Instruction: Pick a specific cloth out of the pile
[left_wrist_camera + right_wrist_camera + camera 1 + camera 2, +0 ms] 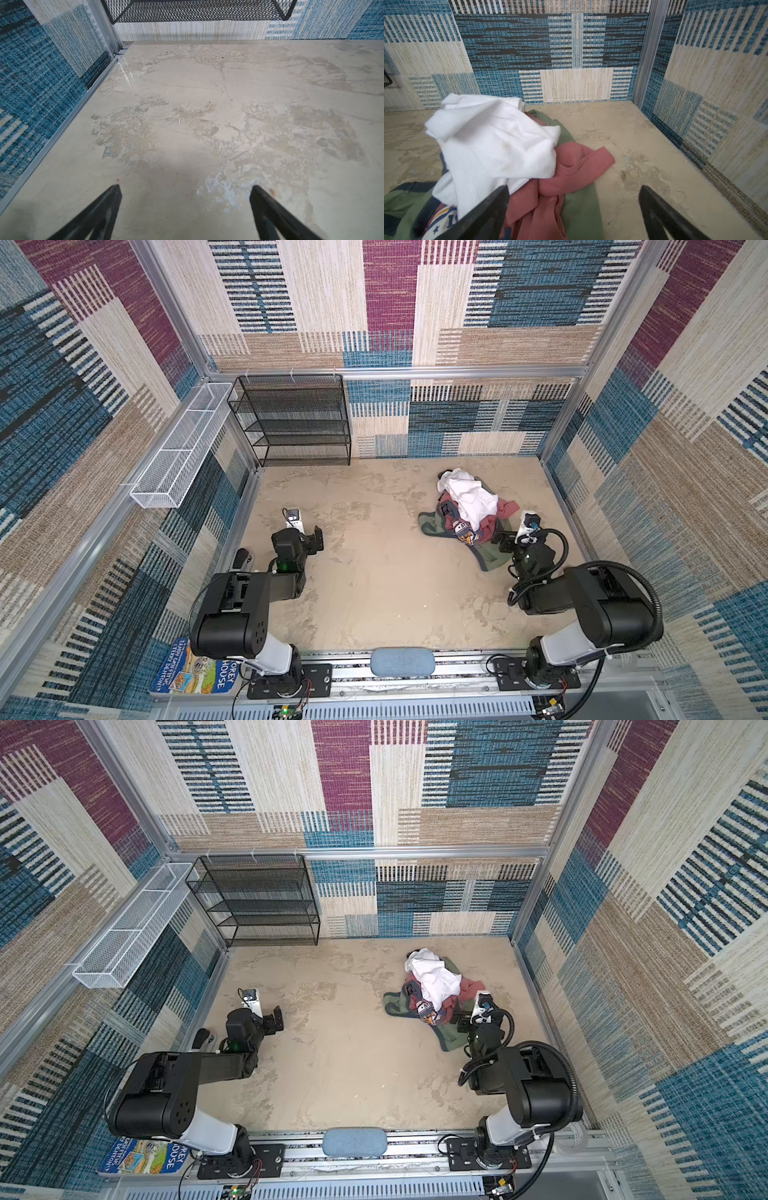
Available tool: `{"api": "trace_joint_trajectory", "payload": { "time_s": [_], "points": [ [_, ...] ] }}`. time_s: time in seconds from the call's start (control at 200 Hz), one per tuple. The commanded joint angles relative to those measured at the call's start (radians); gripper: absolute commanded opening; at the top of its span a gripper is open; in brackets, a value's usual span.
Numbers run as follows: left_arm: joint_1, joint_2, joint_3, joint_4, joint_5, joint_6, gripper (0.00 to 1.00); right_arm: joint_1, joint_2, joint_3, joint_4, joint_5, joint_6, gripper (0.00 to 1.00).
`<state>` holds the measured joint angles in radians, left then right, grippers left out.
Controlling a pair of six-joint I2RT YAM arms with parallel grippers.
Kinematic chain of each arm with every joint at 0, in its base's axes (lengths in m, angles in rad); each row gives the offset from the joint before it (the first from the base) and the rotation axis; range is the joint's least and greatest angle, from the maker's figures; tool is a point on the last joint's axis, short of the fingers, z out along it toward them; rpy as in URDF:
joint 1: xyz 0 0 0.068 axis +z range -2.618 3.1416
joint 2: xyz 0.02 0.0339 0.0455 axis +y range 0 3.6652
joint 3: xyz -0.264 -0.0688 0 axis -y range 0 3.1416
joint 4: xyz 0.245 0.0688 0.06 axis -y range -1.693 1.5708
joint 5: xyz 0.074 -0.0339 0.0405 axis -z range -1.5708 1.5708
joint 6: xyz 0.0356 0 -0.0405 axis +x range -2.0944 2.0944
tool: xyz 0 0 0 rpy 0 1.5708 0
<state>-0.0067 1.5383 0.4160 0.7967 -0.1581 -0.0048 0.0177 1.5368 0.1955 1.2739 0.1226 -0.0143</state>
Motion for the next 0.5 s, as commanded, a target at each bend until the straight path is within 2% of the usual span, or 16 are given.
{"api": "trace_joint_trajectory", "payload": {
  "time_s": [0.0,0.496],
  "points": [
    [0.0,-0.003,0.003,0.032,-0.008,-0.007,1.0,-0.001,-0.002,0.003,0.035,-0.011,0.007,1.0],
    [0.001,-0.001,0.004,0.03,-0.007,-0.007,1.0,0.0,0.0,0.005,0.031,-0.012,0.01,1.0]
  ]
}}
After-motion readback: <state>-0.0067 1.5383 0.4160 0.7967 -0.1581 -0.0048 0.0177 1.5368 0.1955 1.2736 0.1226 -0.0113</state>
